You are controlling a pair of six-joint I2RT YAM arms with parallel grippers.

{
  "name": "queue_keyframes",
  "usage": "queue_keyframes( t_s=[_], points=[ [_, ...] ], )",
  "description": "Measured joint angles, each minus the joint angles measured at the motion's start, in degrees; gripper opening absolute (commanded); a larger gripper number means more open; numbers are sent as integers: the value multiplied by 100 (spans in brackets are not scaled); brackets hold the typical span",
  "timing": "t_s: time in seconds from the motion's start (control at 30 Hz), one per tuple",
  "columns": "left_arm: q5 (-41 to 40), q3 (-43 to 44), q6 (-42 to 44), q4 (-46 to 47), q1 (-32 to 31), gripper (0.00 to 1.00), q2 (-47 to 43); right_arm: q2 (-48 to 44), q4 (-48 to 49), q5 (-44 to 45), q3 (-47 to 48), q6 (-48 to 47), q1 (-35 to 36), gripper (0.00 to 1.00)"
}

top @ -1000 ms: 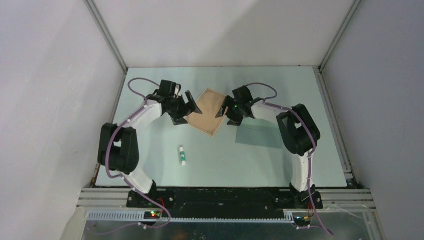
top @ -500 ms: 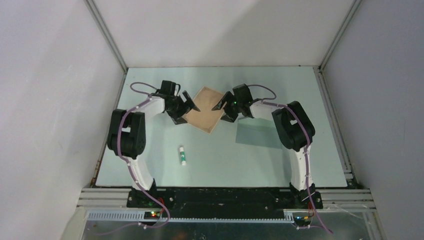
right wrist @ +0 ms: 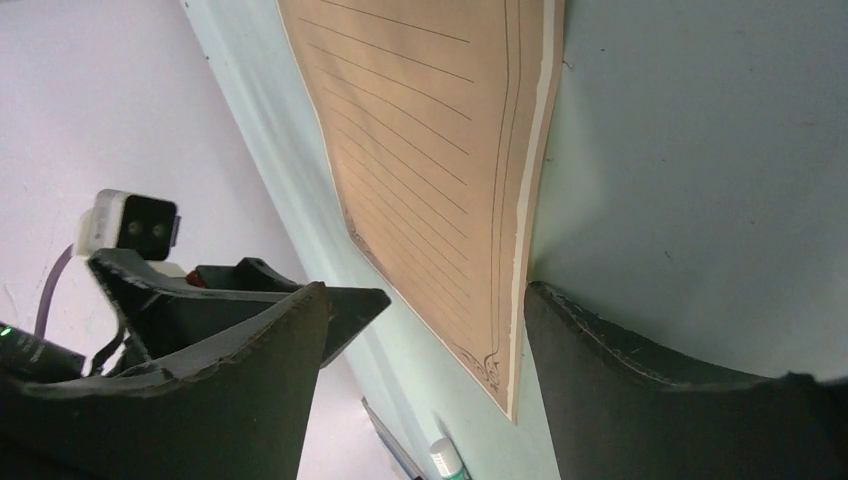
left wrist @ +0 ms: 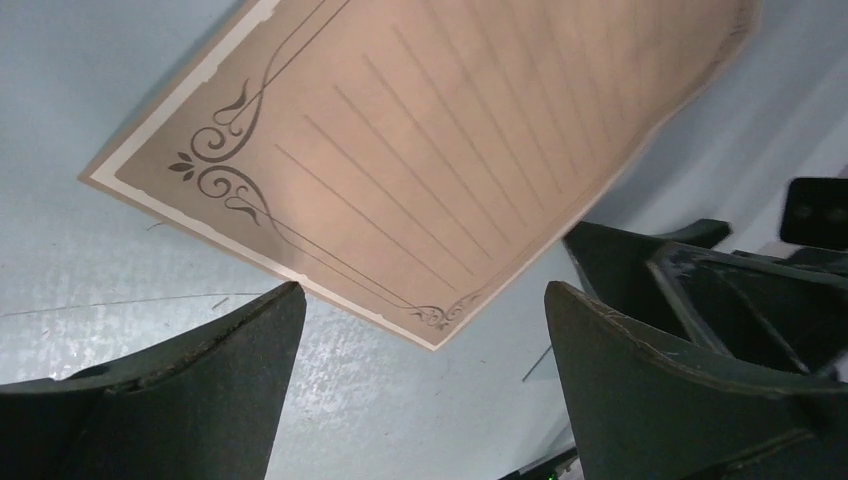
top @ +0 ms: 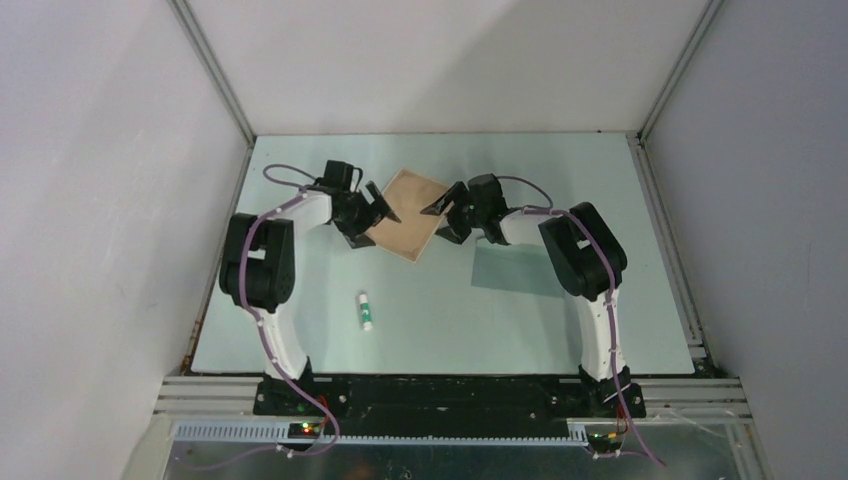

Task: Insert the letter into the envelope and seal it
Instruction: Pick up the letter from the center of the board.

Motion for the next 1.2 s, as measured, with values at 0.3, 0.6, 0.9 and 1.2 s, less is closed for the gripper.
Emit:
queue_keyframes(
  t_s=[0.3,0.6,0.9,1.2],
  points=[
    [52,0,-205,977,42,96,-551,-118,24,68,-120,-96,-96,82],
    [-221,1080,-595,1233,63,96,468,-297,-422,267,-131,-328,-302,82],
    [-365,2225,-542,673,79,94,1394,-144,-535,348,138,-326,-319,82],
    [-299,2496,-282,55,61,94,1755,332,-496,332,800,-306,-212,82]
  ],
)
